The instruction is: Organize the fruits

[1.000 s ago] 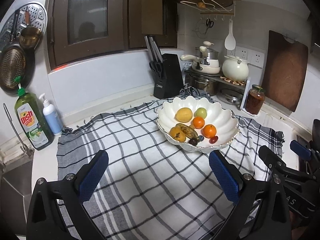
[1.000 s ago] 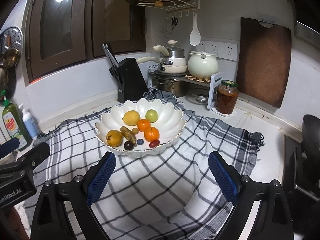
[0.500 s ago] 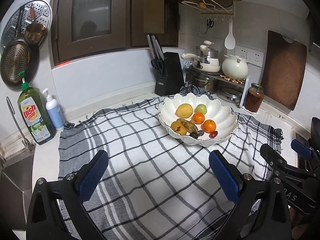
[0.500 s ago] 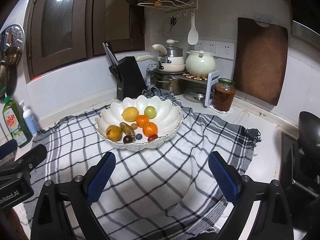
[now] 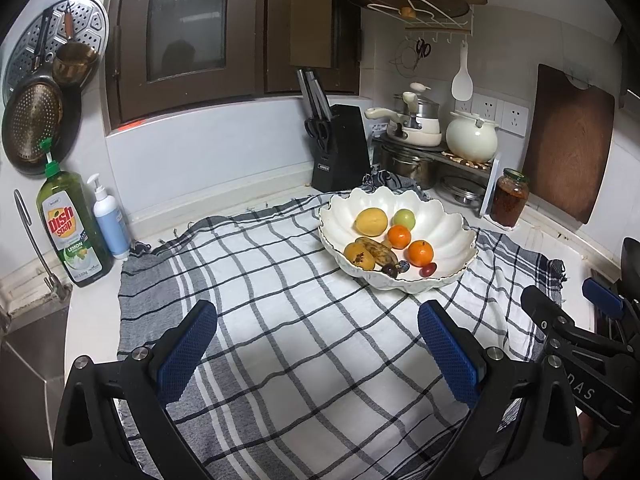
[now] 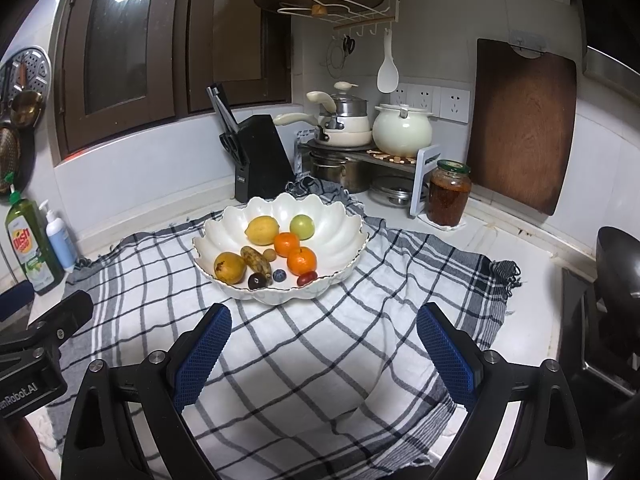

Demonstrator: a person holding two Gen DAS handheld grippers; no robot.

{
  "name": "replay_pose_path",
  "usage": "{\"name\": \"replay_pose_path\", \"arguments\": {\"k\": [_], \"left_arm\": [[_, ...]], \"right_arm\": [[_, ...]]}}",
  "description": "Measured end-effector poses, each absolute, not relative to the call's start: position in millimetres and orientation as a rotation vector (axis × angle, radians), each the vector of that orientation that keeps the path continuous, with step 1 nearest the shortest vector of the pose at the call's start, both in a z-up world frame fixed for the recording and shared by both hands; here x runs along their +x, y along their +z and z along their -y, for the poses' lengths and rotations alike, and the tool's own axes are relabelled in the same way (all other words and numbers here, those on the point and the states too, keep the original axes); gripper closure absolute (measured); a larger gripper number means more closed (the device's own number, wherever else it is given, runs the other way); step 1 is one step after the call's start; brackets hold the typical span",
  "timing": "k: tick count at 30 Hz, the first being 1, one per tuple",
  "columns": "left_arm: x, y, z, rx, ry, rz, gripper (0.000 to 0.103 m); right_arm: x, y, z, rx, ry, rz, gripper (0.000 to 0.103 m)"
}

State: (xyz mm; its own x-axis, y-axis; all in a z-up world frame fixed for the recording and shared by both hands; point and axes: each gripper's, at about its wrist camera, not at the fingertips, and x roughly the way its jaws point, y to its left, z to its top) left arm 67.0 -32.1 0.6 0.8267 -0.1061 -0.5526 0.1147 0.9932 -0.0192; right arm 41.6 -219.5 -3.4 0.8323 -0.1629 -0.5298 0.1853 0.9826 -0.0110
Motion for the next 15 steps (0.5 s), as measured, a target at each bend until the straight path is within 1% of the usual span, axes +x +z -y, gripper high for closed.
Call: {"name": "replay_pose_path", "arguments": {"k": [15], "left_arm": [[66.2,0.9,31.3,0.016,-0.122,-0.586,0.001]], "right_arm": [[41.1,-3.7,219.8,0.043,-0.185,-0.558,0.008]]}}
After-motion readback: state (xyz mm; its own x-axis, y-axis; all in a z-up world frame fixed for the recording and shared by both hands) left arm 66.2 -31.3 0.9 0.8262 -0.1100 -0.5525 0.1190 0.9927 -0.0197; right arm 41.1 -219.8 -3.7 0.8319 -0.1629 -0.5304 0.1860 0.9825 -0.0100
